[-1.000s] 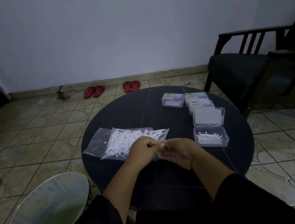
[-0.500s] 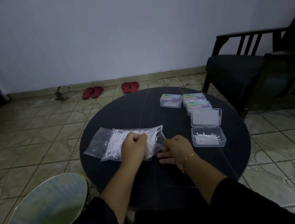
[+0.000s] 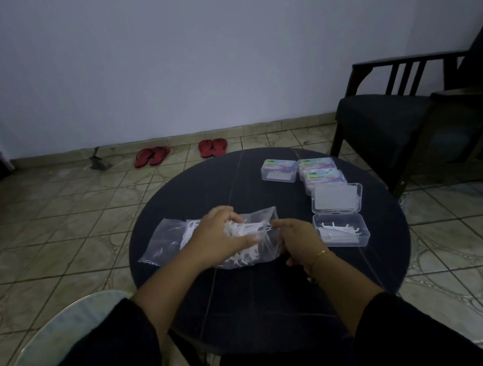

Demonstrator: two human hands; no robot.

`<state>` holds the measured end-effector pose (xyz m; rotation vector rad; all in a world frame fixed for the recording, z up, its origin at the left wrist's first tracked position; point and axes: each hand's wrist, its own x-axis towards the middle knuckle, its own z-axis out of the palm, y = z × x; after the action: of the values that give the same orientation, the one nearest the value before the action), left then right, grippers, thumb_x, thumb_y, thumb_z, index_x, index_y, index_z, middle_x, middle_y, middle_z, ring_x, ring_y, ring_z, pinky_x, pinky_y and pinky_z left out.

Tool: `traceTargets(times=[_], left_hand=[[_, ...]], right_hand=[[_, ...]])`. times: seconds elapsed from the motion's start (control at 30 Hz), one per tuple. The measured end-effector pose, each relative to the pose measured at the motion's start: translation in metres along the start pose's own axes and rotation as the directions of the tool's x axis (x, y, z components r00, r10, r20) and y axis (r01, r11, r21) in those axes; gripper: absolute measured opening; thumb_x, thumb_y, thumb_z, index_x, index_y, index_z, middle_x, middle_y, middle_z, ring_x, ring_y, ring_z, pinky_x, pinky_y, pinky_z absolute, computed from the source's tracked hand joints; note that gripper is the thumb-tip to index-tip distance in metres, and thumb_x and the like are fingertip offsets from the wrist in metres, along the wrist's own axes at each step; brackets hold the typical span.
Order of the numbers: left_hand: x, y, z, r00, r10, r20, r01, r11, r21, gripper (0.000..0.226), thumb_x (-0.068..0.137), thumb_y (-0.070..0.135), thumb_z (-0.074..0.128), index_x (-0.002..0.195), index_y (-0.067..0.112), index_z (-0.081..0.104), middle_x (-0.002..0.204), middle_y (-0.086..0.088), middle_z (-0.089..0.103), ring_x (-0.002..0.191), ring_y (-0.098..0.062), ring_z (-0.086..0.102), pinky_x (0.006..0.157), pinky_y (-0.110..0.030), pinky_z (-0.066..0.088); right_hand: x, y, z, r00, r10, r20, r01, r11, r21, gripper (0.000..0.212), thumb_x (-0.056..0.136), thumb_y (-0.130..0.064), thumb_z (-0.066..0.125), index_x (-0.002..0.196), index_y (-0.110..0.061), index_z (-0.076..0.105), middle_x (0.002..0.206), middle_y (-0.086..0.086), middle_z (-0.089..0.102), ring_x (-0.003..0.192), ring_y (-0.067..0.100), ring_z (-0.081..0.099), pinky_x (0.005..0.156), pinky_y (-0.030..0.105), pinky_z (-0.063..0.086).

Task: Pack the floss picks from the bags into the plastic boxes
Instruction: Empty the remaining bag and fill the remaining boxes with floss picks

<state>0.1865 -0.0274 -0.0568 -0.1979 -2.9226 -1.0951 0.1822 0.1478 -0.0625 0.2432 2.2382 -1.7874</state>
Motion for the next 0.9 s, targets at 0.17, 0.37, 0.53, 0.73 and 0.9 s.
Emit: traceTargets(times=[0.17, 0.37, 0.53, 0.73, 0.9], left_hand=[[0.018, -0.011, -0.017, 0.961, -0.083, 0.265, -0.055, 0.879, 0.473, 0.131, 0.054, 0.067, 0.078, 0.151, 0.027, 0.0, 0.159, 0.006, 0.0, 0.146, -0.013, 0.0, 0.117, -0.04, 0.003], [0.026, -0.016, -0.015, 0.932, -0.125, 0.34, -0.087, 0.833, 0.546, 0.134, 0.054, 0.068, 0.077, 0.151, 0.028, -0.007, 0.16, -0.003, -0.001, 0.146, -0.02, -0.003, 0.116, -0.038, 0.001], [0.028, -0.024, -0.015, 0.955, -0.08, 0.286, -0.093, 0.834, 0.543, 0.134, 0.05, 0.07, 0.076, 0.151, 0.024, 0.002, 0.157, 0.0, 0.013, 0.144, -0.022, 0.011, 0.116, -0.038, 0.011], [0.029, -0.021, -0.019, 0.982, 0.141, 0.13, -0.187, 0.847, 0.498, 0.082, 0.06, 0.062, 0.076, 0.129, 0.029, 0.047, 0.108, 0.013, 0.044, 0.107, -0.01, 0.043, 0.09, -0.021, 0.027], [0.03, -0.014, -0.036, 0.973, 0.209, 0.1, -0.228, 0.785, 0.575, 0.067, 0.062, 0.067, 0.071, 0.113, 0.025, 0.057, 0.102, 0.009, 0.051, 0.098, -0.012, 0.047, 0.092, -0.027, 0.035]], right_hand=[[0.004, -0.005, -0.005, 1.0, -0.018, 0.018, 0.019, 0.999, -0.049, 0.028, 0.097, -0.036, 0.044, 0.098, -0.014, 0.061, 0.092, 0.004, 0.061, 0.073, 0.015, 0.053, 0.055, 0.025, 0.038], [0.013, -0.002, -0.001, 0.991, -0.126, -0.048, 0.123, 0.991, -0.048, 0.017, 0.087, -0.025, 0.067, 0.084, -0.009, 0.07, 0.08, 0.005, 0.065, 0.07, 0.013, 0.059, 0.061, 0.022, 0.048], [0.013, -0.015, -0.005, 0.996, -0.082, -0.033, 0.088, 0.96, 0.266, 0.011, 0.088, -0.014, 0.064, 0.078, -0.014, 0.068, 0.083, 0.005, 0.067, 0.08, 0.018, 0.061, 0.068, 0.025, 0.051], [0.001, -0.016, -0.012, 0.994, -0.112, 0.001, 0.104, 0.92, 0.377, 0.008, 0.09, -0.015, 0.06, 0.09, -0.009, 0.065, 0.082, -0.001, 0.066, 0.07, 0.005, 0.057, 0.046, 0.009, 0.042], [0.007, -0.005, -0.015, 0.993, -0.088, -0.075, 0.11, 0.925, 0.363, 0.015, 0.093, -0.015, 0.052, 0.101, -0.016, 0.064, 0.093, -0.008, 0.058, 0.082, 0.001, 0.049, 0.075, 0.026, 0.04]])
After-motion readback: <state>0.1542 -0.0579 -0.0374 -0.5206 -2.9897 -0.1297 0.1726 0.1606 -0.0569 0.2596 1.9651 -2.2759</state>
